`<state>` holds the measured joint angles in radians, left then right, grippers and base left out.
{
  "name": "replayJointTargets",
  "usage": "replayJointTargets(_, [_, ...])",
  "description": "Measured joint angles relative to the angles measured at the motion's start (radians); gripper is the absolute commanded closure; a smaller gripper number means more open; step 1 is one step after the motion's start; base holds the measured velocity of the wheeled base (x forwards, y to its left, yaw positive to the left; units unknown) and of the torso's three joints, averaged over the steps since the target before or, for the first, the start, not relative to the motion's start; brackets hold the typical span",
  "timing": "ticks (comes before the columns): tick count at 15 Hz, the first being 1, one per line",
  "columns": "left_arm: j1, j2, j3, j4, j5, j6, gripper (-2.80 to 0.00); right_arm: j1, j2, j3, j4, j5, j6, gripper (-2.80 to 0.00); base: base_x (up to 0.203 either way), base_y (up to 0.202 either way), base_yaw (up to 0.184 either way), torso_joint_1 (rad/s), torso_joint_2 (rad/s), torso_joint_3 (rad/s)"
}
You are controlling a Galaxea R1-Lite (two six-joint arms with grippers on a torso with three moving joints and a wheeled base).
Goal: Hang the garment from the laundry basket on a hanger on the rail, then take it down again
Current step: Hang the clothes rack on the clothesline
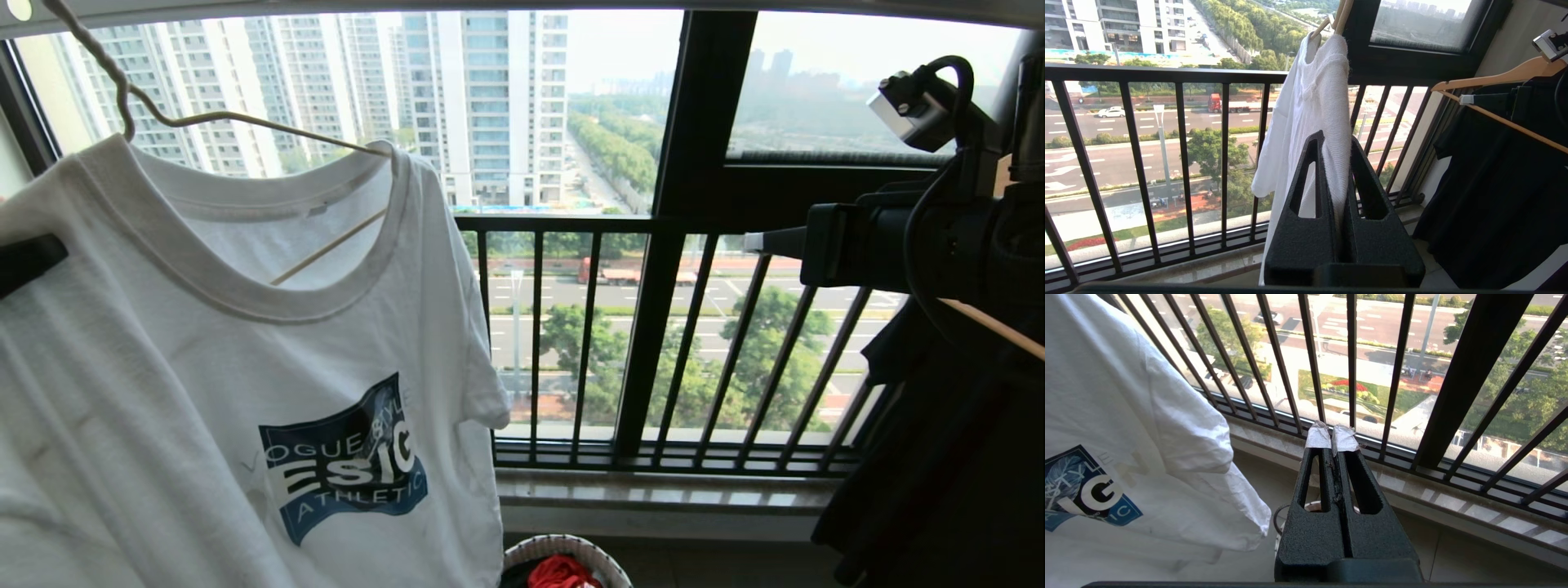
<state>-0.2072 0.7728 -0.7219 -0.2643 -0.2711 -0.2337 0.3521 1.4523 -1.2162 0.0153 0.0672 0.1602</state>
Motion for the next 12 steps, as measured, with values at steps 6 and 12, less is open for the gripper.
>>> replayJointTargets(6, [0.000,0.021,-0.018,-0.004,0.114,0.007,0.00,-0.001,0.004,0.000,0.000,-0.002,-0.003,0.00,0.000,0.000,0.000,0.000,0.00,0.000])
replayJointTargets(12, [0.000,0.084,-0.029,-0.009,0.124,0.037,0.00,-0.001,0.006,0.001,0.000,-0.002,-0.003,0.00,0.000,0.000,0.000,0.000,0.00,0.000])
